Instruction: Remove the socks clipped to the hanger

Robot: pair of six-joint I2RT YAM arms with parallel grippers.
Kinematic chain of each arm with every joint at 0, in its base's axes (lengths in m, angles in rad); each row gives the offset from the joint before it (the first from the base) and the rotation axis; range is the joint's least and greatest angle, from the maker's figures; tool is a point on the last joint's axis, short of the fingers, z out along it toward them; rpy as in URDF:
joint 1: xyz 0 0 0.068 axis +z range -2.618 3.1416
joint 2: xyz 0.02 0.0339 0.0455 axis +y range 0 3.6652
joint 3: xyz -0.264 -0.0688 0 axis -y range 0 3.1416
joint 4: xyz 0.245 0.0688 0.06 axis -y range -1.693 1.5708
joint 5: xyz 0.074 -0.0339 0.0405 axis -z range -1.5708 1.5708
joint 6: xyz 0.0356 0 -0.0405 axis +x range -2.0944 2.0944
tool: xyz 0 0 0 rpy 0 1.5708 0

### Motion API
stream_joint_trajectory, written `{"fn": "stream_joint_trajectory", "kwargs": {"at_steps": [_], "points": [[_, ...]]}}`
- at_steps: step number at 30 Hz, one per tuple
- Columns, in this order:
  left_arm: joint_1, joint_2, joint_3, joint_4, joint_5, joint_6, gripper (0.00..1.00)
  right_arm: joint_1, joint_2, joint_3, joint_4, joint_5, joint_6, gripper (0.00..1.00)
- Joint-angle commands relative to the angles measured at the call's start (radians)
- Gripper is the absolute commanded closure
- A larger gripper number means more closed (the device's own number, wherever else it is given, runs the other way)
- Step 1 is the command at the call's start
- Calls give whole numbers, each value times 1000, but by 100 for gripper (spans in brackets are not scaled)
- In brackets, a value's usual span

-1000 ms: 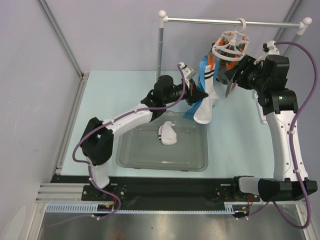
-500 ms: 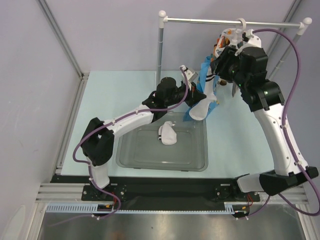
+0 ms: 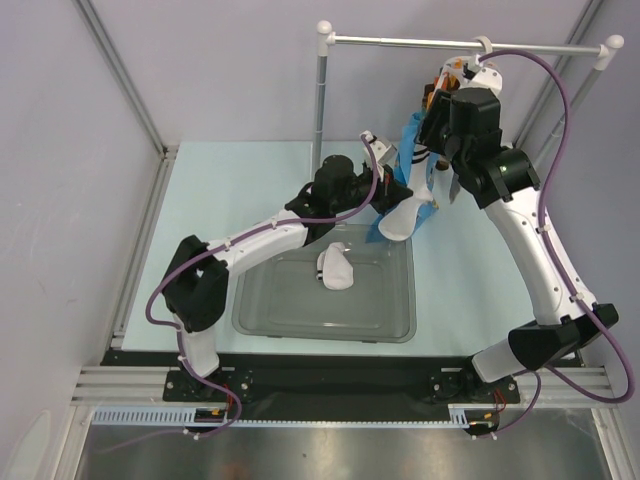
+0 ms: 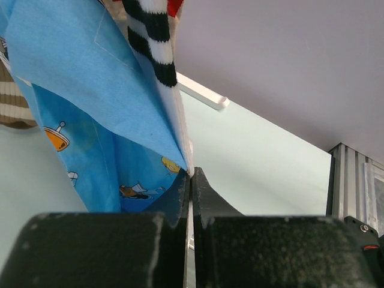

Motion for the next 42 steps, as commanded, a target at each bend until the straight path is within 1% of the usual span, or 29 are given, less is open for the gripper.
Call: {"fn": "stream_joint_trajectory", "kwargs": {"at_steps": [1,4,6,8,13,19,22,23,25,26,27,28,29,31,32,35,38,42], "points": [[-10,-14,43,17,4,24,100,3,-1,8,39,37,-4,46],[-13,-14,45,19,-2,22,100,3,5,16,7,42,11,47],[-14,-14,51,16,-3,20,100,5,-1,10,-15,21,23,46],[-17,-13,54,9,-3,22,100,5,-21,-21,-15,-11,31,46],[-19,-13,57,6,-6,23,100,13,-58,-85,-1,-38,37,48],[-21,-19,60,2,-11,20,100,14,-76,-139,8,-59,36,53],[-22,-20,60,2,-11,22,100,16,-78,-151,14,-64,37,62],[-21,-20,60,0,-12,22,100,17,-79,-151,14,-64,39,71],[-21,-25,57,-1,-11,22,99,17,-79,-151,11,-65,39,84],[-22,-28,53,0,-12,22,96,16,-81,-151,14,-65,39,98],[-22,-34,50,0,-11,22,93,16,-84,-153,13,-67,39,100],[-21,-37,45,3,-11,23,89,17,-85,-154,16,-70,37,100],[-21,-42,39,9,-9,25,73,16,-90,-156,17,-79,36,100],[-21,-63,13,16,-15,33,56,14,-95,-153,16,-84,34,100],[-21,-74,-12,29,-20,40,45,14,-93,-153,16,-91,34,100],[-22,-121,-73,66,-37,53,32,7,-95,-154,16,-117,40,100],[-21,-158,-96,89,-46,72,29,-15,-101,-171,31,-165,54,100],[-22,-180,-95,97,-63,100,28,-36,-107,-186,40,-197,60,100]]}}
